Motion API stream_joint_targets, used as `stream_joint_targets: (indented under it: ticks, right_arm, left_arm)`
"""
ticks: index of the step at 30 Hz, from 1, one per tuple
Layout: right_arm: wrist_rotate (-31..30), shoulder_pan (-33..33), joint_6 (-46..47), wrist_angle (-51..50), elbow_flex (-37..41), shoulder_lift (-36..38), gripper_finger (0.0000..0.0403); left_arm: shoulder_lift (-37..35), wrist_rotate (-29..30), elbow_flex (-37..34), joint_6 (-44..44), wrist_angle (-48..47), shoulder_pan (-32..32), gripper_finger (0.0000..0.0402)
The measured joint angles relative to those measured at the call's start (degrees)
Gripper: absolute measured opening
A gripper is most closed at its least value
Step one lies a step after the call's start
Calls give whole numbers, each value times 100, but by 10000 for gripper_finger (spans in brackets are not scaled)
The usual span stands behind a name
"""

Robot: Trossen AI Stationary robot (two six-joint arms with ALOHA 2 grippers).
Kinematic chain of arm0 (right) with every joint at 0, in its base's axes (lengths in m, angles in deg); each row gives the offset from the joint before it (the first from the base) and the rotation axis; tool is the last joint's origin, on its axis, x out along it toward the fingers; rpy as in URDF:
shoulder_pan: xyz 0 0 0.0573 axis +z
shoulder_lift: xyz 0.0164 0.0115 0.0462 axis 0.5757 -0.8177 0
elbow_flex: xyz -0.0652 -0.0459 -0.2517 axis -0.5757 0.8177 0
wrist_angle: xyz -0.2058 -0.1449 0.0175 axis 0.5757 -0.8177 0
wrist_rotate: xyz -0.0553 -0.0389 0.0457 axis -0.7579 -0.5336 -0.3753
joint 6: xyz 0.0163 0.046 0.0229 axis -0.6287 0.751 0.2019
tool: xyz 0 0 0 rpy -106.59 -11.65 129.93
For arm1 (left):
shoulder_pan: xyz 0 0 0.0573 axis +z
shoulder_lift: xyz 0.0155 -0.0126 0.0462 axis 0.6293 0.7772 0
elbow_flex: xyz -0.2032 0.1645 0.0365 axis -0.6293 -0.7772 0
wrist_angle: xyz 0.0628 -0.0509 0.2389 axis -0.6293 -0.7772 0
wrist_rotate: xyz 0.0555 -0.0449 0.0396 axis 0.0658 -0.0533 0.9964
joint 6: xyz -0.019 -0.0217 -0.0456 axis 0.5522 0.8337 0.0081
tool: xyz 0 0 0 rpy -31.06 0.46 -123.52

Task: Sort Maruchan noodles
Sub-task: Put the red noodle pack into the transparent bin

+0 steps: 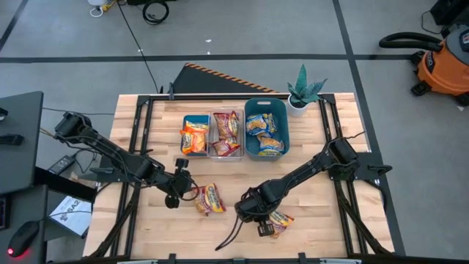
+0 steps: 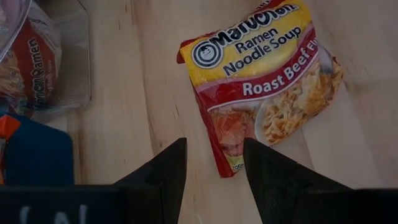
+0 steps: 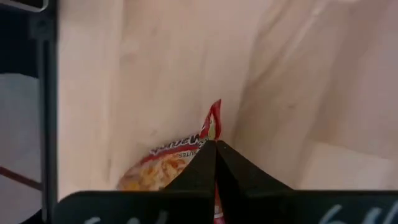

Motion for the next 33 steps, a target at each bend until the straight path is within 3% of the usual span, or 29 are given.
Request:
stream_joint_targets:
  ticks: [9, 17, 23, 33]
  right_arm:
    - [-785, -259, -440, -643, -861, 43, 6]
    - [-2170, -533, -1202, -1363, -2158, 47, 6]
    - [-2793, -883, -1967, -1389, -2859, 49, 6]
    - [-2977, -1805, -2965, -1370, -3356, 47, 7]
  left_arm:
    - [2, 47, 0, 28, 62, 0, 164]
    - [2, 134, 0, 112, 523, 4, 164]
    - [2, 134, 0, 325, 699, 7, 164]
    - [2, 133, 0, 636, 693, 7, 164]
